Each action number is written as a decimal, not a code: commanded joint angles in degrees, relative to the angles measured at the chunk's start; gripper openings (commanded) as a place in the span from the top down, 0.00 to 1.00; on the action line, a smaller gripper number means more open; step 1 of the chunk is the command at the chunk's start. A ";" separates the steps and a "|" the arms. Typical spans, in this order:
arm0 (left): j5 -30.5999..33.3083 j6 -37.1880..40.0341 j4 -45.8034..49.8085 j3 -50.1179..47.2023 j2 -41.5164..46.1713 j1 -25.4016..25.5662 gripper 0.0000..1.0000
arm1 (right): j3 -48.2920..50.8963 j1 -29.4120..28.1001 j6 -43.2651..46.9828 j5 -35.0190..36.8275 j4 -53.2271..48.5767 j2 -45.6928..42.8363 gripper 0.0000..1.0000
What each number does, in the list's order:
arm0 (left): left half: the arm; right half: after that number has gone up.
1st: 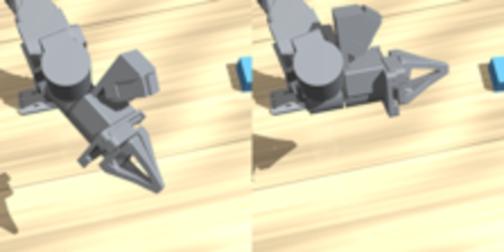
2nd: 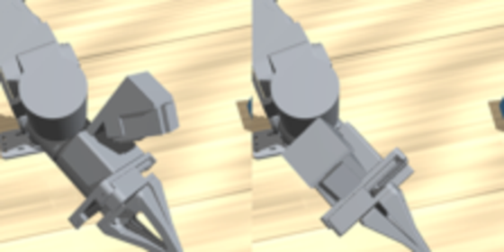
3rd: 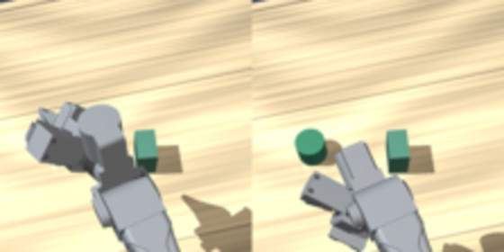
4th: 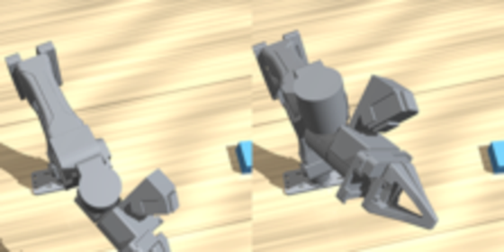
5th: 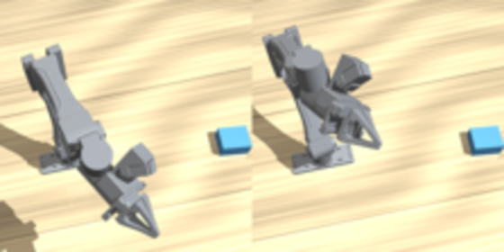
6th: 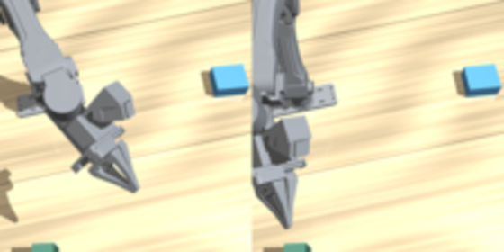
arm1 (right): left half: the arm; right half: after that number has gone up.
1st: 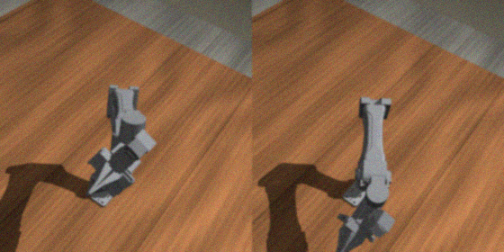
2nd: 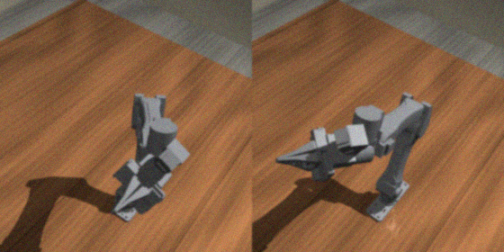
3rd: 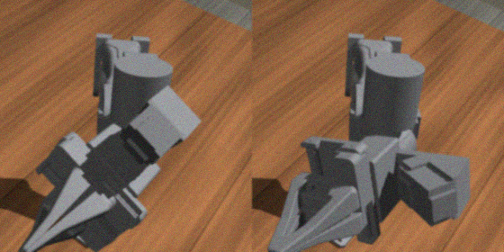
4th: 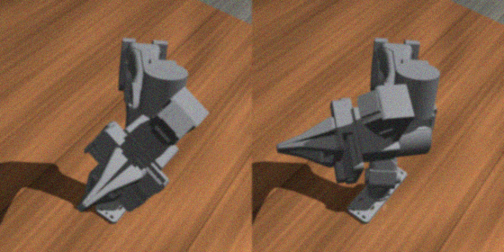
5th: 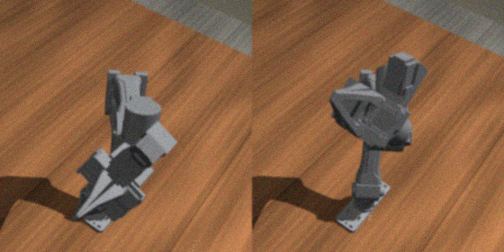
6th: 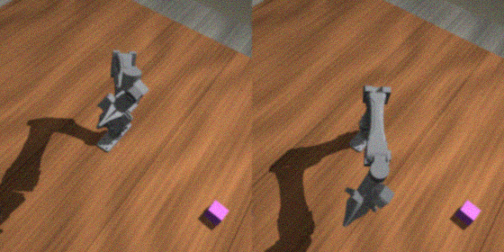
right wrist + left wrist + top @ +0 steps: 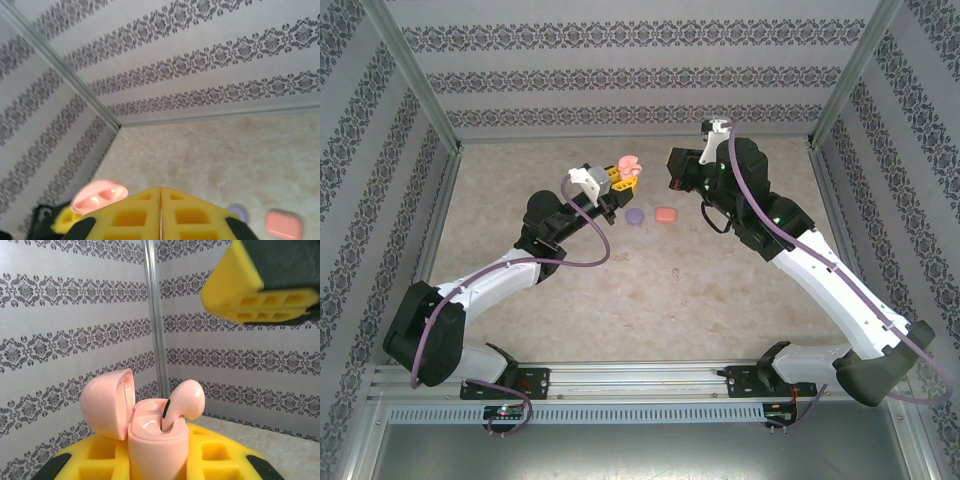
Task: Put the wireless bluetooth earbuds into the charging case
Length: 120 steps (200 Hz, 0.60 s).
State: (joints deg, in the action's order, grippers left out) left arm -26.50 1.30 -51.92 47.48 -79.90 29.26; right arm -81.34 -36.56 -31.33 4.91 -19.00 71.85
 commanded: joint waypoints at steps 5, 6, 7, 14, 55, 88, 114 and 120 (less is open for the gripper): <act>-2.01 0.59 -2.43 0.26 -0.38 0.53 1.00 | -0.39 0.33 -0.60 -4.95 -3.38 1.29 1.00; -1.99 0.52 -2.46 0.29 -0.41 0.45 1.00 | -0.35 0.29 -0.63 -5.06 -3.35 1.28 1.00; -2.07 0.53 -2.47 0.31 -0.42 0.49 1.00 | -0.33 0.27 -0.69 -5.12 -3.38 1.36 1.00; -2.22 0.46 -2.53 0.37 -0.52 0.52 1.00 | -0.18 0.26 -1.03 -5.52 -3.34 1.74 1.00; -2.56 0.17 -2.24 0.70 -0.61 0.45 1.00 | 0.31 0.10 -2.42 -7.83 -2.29 3.50 1.00; -2.56 0.28 -2.12 0.72 -0.74 0.45 1.00 | -0.13 -0.74 -2.67 -8.31 -1.92 4.41 1.00; -2.46 0.19 -2.30 0.95 -0.91 0.46 1.00 | -0.48 -1.70 -2.83 -8.37 -1.71 5.08 1.00; -2.36 0.19 -2.31 0.95 -1.04 0.50 1.00 | -0.56 -1.88 -2.79 -8.39 -1.75 5.22 1.00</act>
State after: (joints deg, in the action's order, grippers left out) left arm -28.05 1.28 -51.90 47.48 -80.20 29.26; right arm -81.34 -37.26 -33.17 -2.48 -21.58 76.25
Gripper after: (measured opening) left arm 0.203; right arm 0.068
